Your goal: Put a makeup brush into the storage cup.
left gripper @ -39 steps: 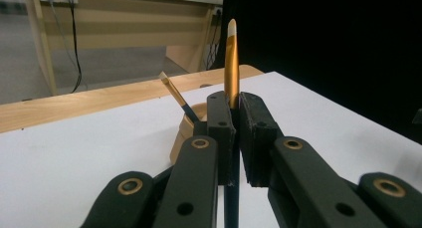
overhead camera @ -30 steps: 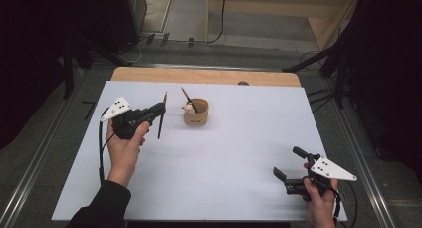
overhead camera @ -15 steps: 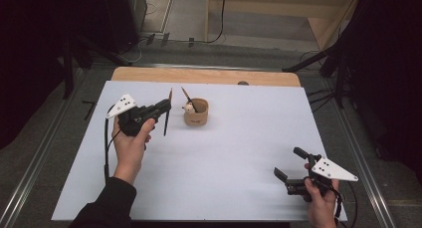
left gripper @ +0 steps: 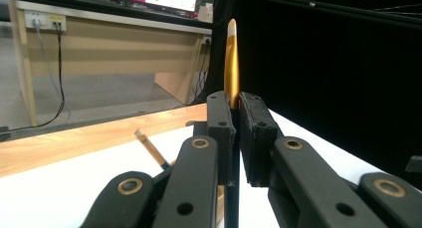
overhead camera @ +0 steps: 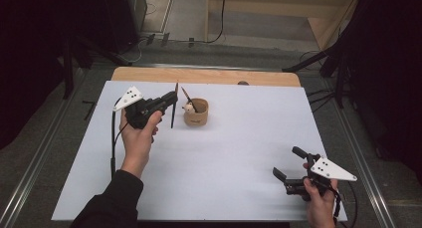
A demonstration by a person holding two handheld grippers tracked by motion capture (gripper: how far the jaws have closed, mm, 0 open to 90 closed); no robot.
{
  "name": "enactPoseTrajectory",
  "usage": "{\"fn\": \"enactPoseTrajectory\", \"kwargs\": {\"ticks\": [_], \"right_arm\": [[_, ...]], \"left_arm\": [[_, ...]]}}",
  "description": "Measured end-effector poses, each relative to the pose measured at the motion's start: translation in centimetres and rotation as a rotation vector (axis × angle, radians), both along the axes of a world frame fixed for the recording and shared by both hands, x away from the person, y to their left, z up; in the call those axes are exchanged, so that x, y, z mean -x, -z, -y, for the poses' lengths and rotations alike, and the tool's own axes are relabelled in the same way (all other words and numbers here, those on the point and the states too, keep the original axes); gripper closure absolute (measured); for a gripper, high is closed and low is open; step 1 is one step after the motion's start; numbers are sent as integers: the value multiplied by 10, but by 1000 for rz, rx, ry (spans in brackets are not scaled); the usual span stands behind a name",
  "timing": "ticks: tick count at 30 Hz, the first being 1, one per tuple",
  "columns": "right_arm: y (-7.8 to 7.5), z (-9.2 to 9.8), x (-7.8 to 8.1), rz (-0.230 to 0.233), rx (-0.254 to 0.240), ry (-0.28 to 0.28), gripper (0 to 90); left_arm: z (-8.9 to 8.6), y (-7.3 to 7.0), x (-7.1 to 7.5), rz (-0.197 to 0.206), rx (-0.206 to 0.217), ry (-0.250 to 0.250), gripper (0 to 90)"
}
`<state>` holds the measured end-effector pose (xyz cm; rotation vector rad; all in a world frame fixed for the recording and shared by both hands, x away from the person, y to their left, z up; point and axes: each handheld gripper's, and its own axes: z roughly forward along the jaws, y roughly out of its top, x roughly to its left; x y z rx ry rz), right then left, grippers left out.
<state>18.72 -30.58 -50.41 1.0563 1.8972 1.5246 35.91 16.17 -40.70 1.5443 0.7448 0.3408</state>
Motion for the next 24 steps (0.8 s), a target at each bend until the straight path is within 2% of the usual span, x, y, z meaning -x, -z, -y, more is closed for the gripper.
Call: {"fn": "enactPoseTrajectory", "kwargs": {"ticks": [13, 24], "right_arm": [[0, 2, 1, 5, 0, 3, 0], [1, 2, 0, 2, 3, 3, 0]], "left_arm": [[12, -4, -11, 7, 37, 12, 847], [25, -7, -20, 31, 47, 13, 847]]}}
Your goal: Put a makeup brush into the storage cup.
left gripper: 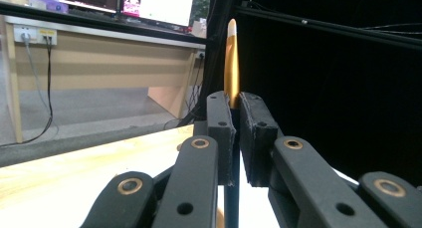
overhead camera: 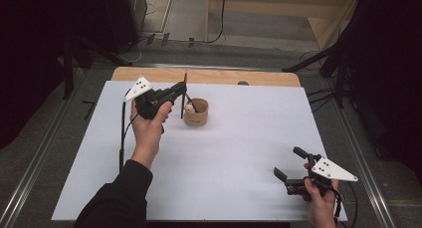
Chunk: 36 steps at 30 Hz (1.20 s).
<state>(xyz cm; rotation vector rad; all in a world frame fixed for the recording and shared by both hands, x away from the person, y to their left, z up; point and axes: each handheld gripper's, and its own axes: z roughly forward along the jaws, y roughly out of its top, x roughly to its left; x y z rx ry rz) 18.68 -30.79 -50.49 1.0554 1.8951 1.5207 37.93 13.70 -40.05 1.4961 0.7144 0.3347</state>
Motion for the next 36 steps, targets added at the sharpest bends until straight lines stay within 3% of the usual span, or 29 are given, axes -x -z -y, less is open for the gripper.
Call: {"fn": "enactPoseTrajectory", "kwargs": {"ticks": [6, 36], "right_arm": [[0, 1, 0, -2, -1, 2, 0], [1, 4, 1, -3, -5, 12, 0]], "left_arm": [[9, 1, -5, 26, 5, -1, 846], [36, 3, -28, 70, 90, 19, 846]]}}
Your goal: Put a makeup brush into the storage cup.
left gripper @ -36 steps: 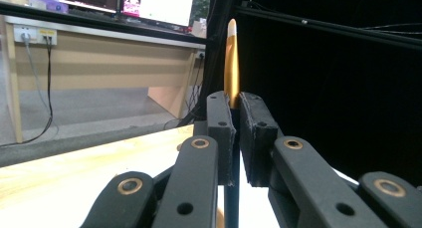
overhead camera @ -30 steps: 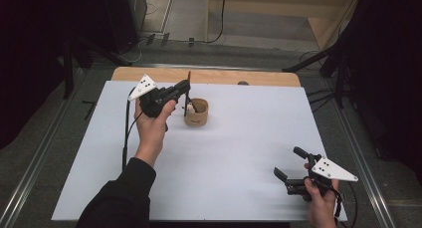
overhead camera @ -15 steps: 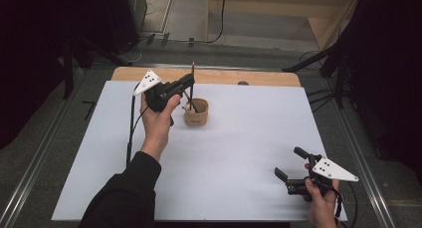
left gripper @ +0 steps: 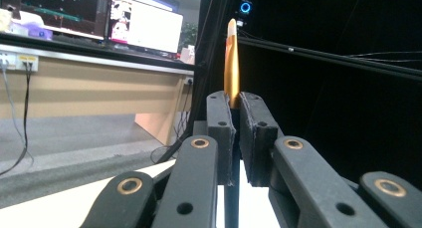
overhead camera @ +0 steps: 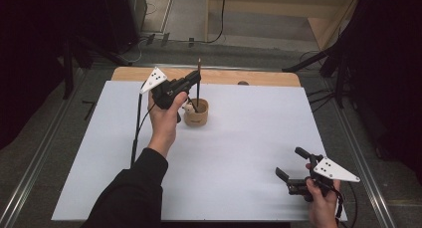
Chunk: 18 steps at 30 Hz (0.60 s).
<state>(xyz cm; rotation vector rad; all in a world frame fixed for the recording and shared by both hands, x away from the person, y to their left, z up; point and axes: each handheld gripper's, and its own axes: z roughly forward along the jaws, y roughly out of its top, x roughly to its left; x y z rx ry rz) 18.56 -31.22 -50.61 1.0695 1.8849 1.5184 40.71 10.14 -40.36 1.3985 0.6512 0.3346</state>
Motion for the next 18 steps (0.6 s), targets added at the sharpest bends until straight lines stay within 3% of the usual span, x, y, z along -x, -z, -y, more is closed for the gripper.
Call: {"fn": "enactPoseTrajectory", "kwargs": {"ticks": [18], "right_arm": [[1, 1, 0, 3, 4, -1, 0]], "left_arm": [[5, 20, -6, -4, -13, -31, 845]]}}
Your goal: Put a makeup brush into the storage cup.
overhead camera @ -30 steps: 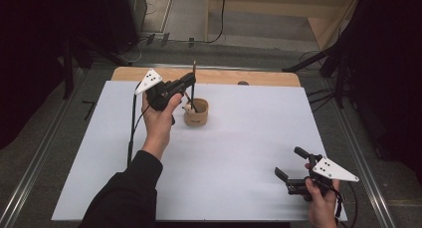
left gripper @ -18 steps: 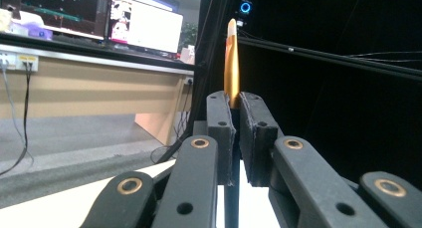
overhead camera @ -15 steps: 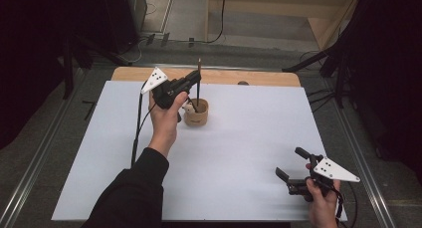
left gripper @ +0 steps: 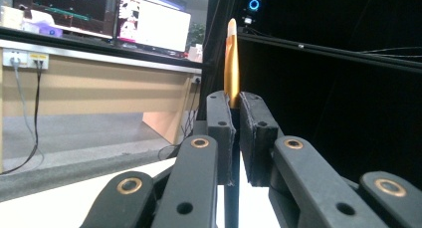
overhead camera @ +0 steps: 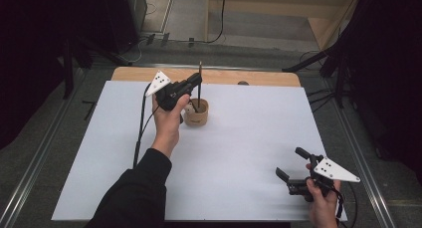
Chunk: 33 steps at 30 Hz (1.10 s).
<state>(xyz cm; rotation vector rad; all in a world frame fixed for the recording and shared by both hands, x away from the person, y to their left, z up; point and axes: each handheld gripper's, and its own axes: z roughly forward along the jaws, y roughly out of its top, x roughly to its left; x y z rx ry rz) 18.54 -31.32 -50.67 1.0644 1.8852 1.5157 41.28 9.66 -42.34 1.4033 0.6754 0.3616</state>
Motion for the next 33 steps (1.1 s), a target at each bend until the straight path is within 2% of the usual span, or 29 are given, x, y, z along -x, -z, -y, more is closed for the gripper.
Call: {"fn": "enactPoseTrajectory", "kwargs": {"ticks": [4, 10, 12, 21, 26, 33], "right_arm": [[0, 0, 0, -2, -1, 0, 0], [0, -1, 0, -2, 2, -4, 0], [0, 0, 0, -1, 2, -4, 0], [0, 0, 1, -4, -2, -1, 0], [0, 0, 1, -4, -3, -1, 0], [0, 0, 1, -4, -3, -2, 0]], "left_arm": [[0, 6, -1, -17, 0, 0, 845], [1, 13, -1, -17, -7, -23, 844], [1, 16, -1, -25, 2, -30, 844], [0, 23, 0, -35, -22, -42, 844], [4, 25, 1, -29, -60, -39, 844], [3, 33, 2, -47, -68, -48, 843]]}}
